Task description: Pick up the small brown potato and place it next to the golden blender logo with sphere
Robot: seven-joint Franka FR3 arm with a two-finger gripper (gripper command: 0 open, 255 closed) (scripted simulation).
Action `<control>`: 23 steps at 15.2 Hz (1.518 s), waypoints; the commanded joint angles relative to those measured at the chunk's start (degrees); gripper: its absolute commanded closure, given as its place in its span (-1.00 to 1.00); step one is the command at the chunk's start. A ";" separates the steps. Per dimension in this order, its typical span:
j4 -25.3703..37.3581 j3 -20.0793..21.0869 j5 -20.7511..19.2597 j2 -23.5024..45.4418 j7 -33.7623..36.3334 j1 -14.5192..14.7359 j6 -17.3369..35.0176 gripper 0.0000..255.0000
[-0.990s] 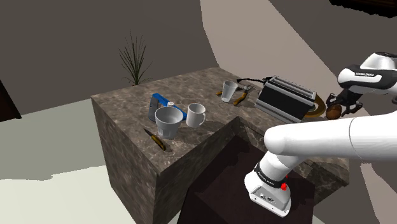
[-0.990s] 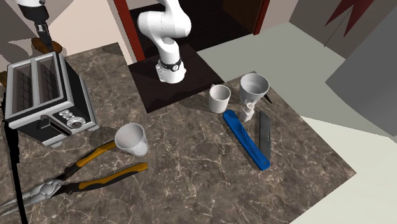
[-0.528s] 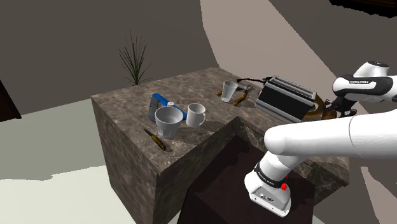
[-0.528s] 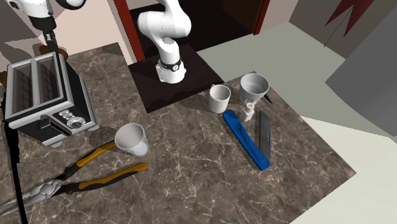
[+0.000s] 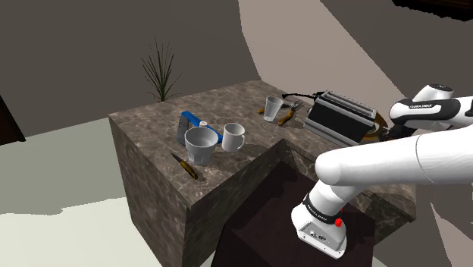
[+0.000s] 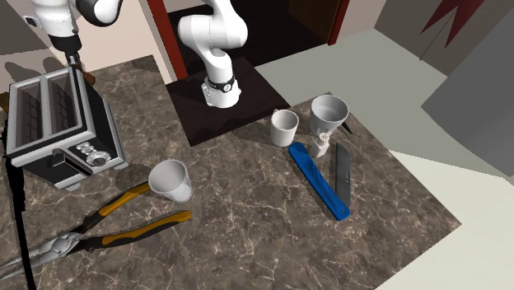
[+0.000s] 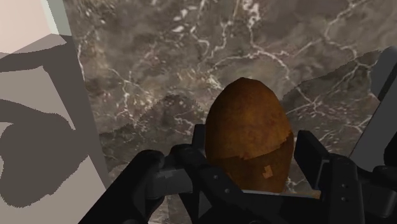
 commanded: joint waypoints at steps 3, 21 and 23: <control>-1.12 -3.49 -1.44 1.72 0.93 1.77 3.53 1.00; -2.81 -12.48 -3.69 6.54 2.52 7.23 11.71 -1.00; -2.89 -12.72 -3.82 6.58 2.50 7.26 11.91 -1.00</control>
